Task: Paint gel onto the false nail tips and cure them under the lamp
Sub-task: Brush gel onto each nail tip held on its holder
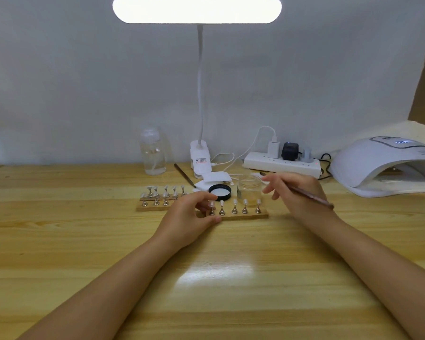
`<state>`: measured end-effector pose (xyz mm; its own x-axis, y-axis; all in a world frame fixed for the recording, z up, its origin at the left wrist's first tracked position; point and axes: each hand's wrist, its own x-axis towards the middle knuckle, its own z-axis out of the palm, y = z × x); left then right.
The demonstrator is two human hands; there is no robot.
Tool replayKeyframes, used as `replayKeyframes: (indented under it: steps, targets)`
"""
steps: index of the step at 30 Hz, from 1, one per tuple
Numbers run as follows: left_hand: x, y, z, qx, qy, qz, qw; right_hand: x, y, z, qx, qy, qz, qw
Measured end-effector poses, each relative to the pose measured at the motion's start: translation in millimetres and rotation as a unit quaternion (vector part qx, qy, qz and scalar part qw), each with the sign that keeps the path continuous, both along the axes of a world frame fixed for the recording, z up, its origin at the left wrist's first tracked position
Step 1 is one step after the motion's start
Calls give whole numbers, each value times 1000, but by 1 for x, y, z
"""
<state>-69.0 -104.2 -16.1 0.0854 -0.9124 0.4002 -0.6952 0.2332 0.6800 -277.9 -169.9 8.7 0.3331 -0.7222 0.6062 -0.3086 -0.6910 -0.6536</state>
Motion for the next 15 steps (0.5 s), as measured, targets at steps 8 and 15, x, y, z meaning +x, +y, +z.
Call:
replayKeyframes:
  steps: [8,15]
  targets:
    - [-1,0,0,-8,25,-2,1000,14,-28,32,130,-26,-78,988]
    - [-1,1,1,0,31,-5,1000,35,-44,38,57,70,-134,987]
